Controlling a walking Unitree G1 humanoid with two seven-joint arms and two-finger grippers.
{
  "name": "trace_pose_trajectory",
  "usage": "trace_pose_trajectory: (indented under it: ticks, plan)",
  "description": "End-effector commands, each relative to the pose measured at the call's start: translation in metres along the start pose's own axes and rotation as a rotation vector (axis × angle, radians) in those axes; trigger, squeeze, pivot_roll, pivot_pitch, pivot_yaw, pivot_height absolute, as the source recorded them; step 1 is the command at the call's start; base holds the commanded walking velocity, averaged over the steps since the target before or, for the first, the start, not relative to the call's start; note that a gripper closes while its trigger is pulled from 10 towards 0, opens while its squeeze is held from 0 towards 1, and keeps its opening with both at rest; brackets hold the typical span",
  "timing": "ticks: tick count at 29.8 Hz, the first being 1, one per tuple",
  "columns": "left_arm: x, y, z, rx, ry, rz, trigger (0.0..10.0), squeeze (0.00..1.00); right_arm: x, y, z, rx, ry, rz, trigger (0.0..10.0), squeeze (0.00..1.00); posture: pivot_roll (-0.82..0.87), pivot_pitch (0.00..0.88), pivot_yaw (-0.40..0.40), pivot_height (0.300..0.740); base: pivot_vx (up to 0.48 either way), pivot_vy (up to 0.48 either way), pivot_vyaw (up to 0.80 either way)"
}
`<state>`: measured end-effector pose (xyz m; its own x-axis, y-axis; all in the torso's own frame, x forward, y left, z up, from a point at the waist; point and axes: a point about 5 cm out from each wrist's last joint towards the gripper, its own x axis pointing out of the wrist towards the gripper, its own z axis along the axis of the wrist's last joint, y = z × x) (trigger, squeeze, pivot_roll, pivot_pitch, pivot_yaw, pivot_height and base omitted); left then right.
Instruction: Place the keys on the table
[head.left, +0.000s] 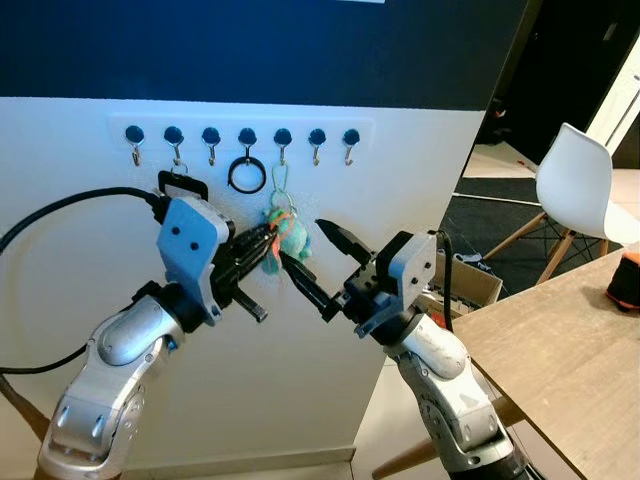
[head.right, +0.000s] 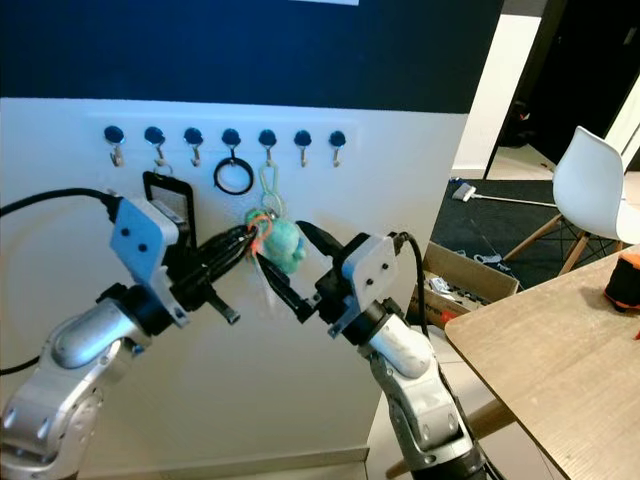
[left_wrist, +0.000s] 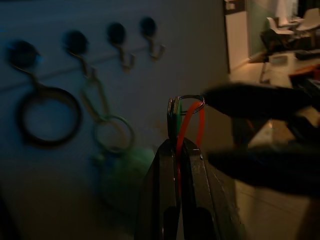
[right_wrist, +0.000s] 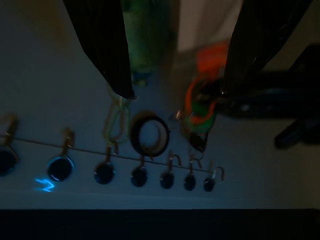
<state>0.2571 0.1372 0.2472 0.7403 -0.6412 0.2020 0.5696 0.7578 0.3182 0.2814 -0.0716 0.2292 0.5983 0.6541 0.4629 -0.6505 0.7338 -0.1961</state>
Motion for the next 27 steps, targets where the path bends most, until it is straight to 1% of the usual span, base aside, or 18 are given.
trace_pose_trajectory:
  ticks: [1, 3, 7, 8, 10, 11, 13, 14, 15, 27]
  plan:
    - [-0.0018, 0.0001, -0.0013, 0.019, 0.024, -0.014, 10.0, 0.00, 0.0002, -0.0029, 0.0065, 0.020, -0.022, -0.018, 10.0, 0.00, 0.15, 0.064, -0.040, 0.740, 0.000, 0.000, 0.00]
    - [-0.0015, 0.0011, -0.0012, 0.019, 0.024, -0.004, 10.0, 0.00, 0.0004, -0.0043, 0.0085, 0.046, -0.024, -0.026, 10.0, 0.00, 0.15, 0.065, -0.042, 0.740, 0.000, 0.000, 0.00]
    - [-0.0018, -0.0002, 0.0005, 0.014, 0.018, -0.009, 10.0, 0.00, -0.0003, -0.0055, 0.0085, 0.065, -0.019, -0.033, 10.0, 0.00, 0.15, 0.066, -0.043, 0.740, 0.000, 0.000, 0.00]
    - [-0.0019, -0.0003, 0.0007, 0.014, 0.018, -0.009, 10.0, 0.00, -0.0003, -0.0056, 0.0083, 0.072, -0.017, -0.035, 8.0, 0.00, 0.15, 0.066, -0.043, 0.740, 0.000, 0.000, 0.00]
    - [-0.0020, -0.0004, 0.0008, 0.014, 0.018, -0.009, 10.0, 0.00, -0.0003, -0.0057, 0.0082, 0.076, -0.016, -0.036, 8.0, 0.00, 0.15, 0.066, -0.043, 0.740, 0.000, 0.000, 0.00]
    - [-0.0021, -0.0005, 0.0010, 0.013, 0.017, -0.009, 10.0, 0.00, -0.0004, -0.0056, 0.0079, 0.081, -0.013, -0.037, 3.9, 0.00, 0.15, 0.067, -0.043, 0.740, 0.000, 0.000, 0.00]
    - [-0.0021, -0.0006, 0.0011, 0.013, 0.016, -0.009, 10.0, 0.00, -0.0005, -0.0055, 0.0077, 0.084, -0.012, -0.037, 3.9, 0.00, 0.15, 0.067, -0.043, 0.740, 0.000, 0.000, 0.00]
    - [-0.0020, -0.0007, 0.0013, 0.012, 0.015, -0.009, 10.0, 0.00, -0.0006, -0.0055, 0.0072, 0.089, -0.009, -0.038, 1.1, 0.00, 0.15, 0.069, -0.043, 0.740, 0.000, 0.000, 0.00]
    - [-0.0019, -0.0007, 0.0015, 0.012, 0.014, -0.009, 10.0, 0.00, -0.0008, -0.0055, 0.0069, 0.094, -0.007, -0.039, 0.0, 0.00, 0.15, 0.069, -0.043, 0.740, 0.000, 0.000, 0.00]
    - [-0.0012, -0.0011, 0.0053, 0.003, 0.000, -0.007, 10.0, 0.00, -0.0020, -0.0048, 0.0033, 0.113, 0.016, -0.041, 0.0, 0.00, 0.15, 0.074, -0.045, 0.740, 0.000, 0.000, 0.00]
